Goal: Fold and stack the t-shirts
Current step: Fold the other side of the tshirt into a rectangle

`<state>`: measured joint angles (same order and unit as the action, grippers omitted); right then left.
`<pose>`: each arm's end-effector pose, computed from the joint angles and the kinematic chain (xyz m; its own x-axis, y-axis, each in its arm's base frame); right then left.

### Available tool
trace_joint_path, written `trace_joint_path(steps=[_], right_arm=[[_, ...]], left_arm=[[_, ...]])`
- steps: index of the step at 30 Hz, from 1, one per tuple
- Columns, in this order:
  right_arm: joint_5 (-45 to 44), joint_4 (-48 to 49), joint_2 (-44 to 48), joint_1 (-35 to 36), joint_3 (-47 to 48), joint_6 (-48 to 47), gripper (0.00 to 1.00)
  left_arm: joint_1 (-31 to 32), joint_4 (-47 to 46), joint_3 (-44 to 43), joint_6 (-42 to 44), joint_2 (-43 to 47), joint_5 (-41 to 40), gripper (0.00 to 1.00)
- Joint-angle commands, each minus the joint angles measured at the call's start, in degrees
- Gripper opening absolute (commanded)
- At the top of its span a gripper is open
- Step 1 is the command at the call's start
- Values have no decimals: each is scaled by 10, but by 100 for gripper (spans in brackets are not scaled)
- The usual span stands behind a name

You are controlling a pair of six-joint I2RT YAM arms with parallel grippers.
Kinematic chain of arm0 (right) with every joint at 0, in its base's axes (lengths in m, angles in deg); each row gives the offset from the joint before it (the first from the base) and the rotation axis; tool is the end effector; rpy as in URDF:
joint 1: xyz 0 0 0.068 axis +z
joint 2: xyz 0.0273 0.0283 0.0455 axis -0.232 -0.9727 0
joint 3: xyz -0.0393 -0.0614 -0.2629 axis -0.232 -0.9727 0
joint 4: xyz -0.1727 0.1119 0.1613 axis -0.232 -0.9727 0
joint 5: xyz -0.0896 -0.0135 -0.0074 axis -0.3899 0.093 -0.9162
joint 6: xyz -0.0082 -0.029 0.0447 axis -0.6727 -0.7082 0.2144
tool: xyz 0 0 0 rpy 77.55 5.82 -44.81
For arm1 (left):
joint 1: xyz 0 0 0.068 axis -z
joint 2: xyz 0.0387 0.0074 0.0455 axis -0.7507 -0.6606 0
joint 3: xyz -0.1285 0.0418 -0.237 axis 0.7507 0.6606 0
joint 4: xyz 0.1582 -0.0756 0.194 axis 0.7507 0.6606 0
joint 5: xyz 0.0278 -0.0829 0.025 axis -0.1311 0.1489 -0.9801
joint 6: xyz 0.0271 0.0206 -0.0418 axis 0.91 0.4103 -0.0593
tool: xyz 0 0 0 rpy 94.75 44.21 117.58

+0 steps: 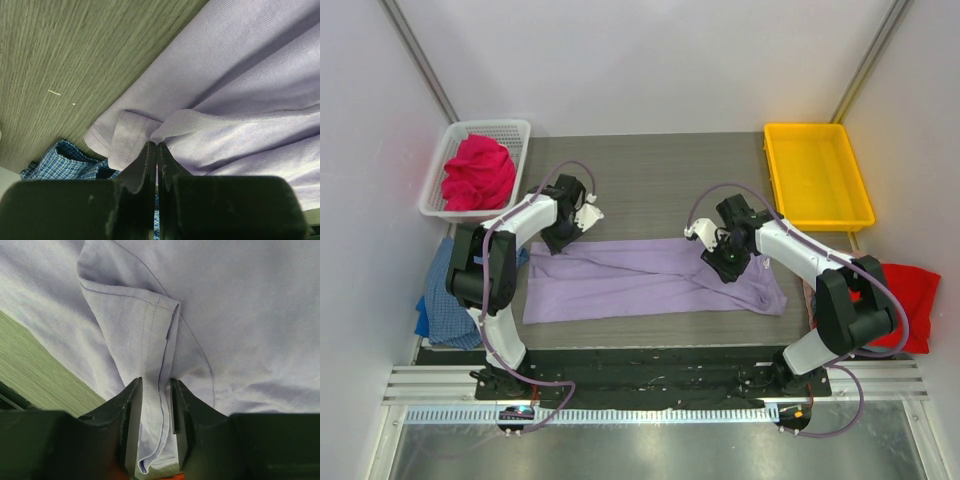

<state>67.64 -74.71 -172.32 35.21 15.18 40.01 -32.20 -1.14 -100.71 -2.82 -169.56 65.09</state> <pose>0.2553 0.1086 0.1983 -0.4936 -0.8158 -0.3015 -0.8539 0.5203 -0.0098 0.3380 -0.0950 0.1799 -0.6632 0.7427 -0.0919 0.7166 0.6657 0.2084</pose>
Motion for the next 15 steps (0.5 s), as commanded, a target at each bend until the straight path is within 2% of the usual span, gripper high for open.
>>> trace_joint_path(steps=[1, 7, 15], right_arm=[[-6, 10, 0, 3, 1, -2, 33], [-9, 9, -1, 7, 2, -1, 22], [-12, 5, 2, 10, 4, 1, 15]], left_arm=[[0, -8, 0, 4, 10, -13, 5], [0, -8, 0, 5, 9, -13, 5], [0, -8, 3, 4, 12, -13, 5]])
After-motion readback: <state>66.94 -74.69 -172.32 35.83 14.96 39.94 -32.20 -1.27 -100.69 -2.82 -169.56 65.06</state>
